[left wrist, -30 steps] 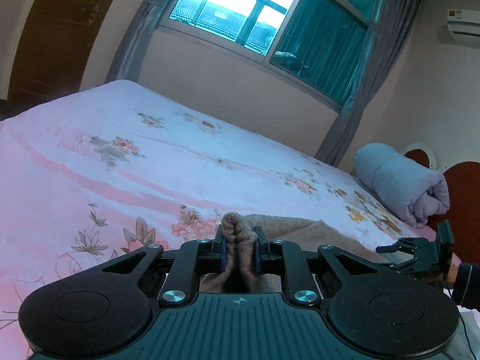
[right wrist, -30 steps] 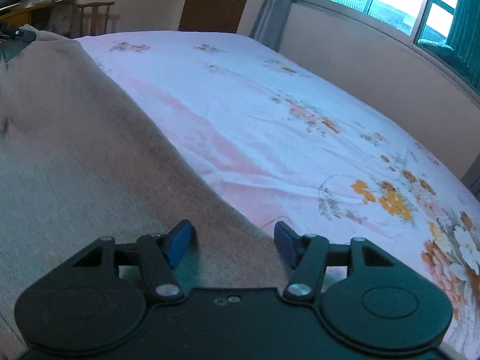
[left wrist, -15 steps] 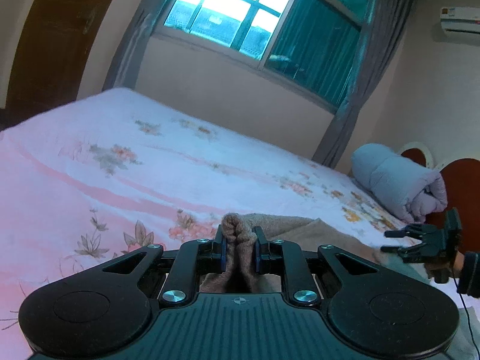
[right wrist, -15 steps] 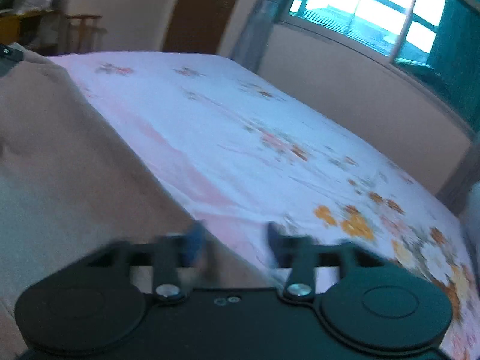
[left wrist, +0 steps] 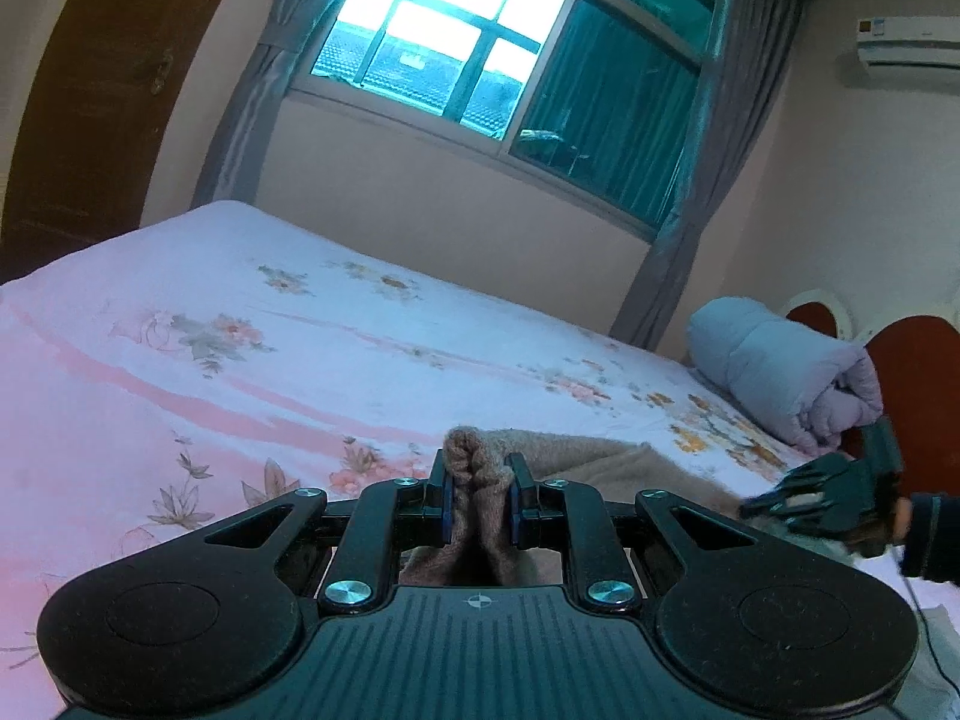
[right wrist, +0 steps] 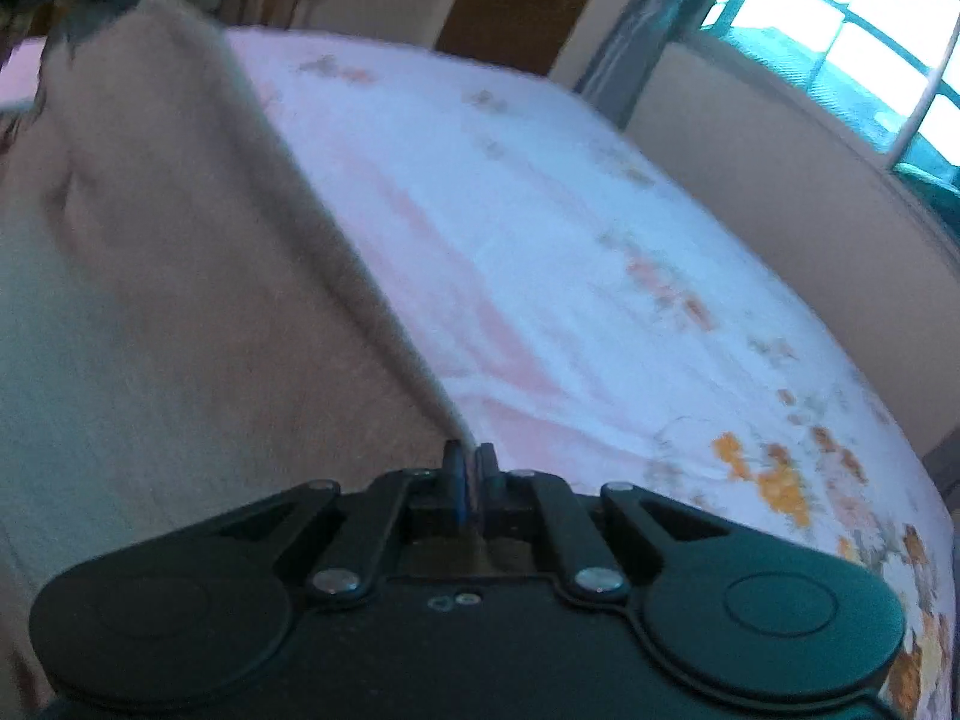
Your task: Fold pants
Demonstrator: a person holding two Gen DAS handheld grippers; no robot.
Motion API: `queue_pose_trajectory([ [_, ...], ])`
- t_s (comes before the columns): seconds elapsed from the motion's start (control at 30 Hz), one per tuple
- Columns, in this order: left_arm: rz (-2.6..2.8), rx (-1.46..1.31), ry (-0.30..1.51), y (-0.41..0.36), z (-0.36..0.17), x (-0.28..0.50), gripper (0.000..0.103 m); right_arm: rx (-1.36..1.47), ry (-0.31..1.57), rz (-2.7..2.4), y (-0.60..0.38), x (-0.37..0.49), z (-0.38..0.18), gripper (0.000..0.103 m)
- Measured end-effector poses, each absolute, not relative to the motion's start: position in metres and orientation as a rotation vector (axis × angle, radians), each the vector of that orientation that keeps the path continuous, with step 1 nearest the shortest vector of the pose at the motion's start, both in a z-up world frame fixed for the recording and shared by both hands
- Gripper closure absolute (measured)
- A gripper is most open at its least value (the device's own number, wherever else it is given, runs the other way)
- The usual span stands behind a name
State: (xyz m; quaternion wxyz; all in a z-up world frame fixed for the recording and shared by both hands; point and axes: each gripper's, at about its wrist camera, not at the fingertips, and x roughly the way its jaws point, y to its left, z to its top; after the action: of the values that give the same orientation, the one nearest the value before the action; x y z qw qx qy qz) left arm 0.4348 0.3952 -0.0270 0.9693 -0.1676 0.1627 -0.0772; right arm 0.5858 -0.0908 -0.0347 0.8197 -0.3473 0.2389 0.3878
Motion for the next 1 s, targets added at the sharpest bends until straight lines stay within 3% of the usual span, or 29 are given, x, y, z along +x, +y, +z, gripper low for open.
queue_pose_trajectory([
  [0.37, -0.275, -0.317, 0.265, 0.397, 0.012, 0.382, 0.086, -0.792, 0.345, 0.725, -0.130, 0.434, 0.086, 0.103],
  [0.5, -0.299, -0.302, 0.321, 0.395, 0.005, 0.346, 0.086, -0.821, 0.358, 0.722, -0.136, 0.353, 0.088, 0.103],
  [0.6, -0.291, -0.269, 0.376, 0.390, -0.009, 0.319, 0.084, -0.921, 0.367, 0.707, -0.128, 0.297, 0.057, 0.103],
  [0.67, -0.255, -0.284, 0.438, 0.388, -0.022, 0.302, 0.065, -0.953, 0.385, 0.691, -0.120, 0.272, 0.028, 0.103],
  [0.73, -0.159, -0.309, 0.498, 0.389, -0.032, 0.285, 0.004, -0.964, 0.439, 0.668, -0.112, 0.259, -0.001, 0.103],
  [0.77, -0.097, -0.320, 0.525, 0.389, -0.035, 0.274, 0.000, -0.968, 0.487, 0.653, -0.109, 0.257, -0.014, 0.103],
  [0.8, -0.047, -0.339, 0.530, 0.392, -0.036, 0.259, 0.000, -0.978, 0.496, 0.626, -0.107, 0.254, -0.024, 0.096],
  [0.83, -0.009, -0.387, 0.534, 0.396, -0.038, 0.245, 0.000, -0.975, 0.468, 0.593, -0.106, 0.249, -0.028, 0.082],
  [0.9, 0.034, -0.480, 0.556, 0.401, -0.039, 0.220, 0.000, -0.900, 0.426, 0.546, -0.108, 0.241, -0.021, 0.071],
  [1.0, 0.041, -0.617, 0.541, 0.401, -0.042, 0.185, 0.001, -0.689, 0.455, 0.510, -0.117, 0.246, 0.000, 0.068],
])
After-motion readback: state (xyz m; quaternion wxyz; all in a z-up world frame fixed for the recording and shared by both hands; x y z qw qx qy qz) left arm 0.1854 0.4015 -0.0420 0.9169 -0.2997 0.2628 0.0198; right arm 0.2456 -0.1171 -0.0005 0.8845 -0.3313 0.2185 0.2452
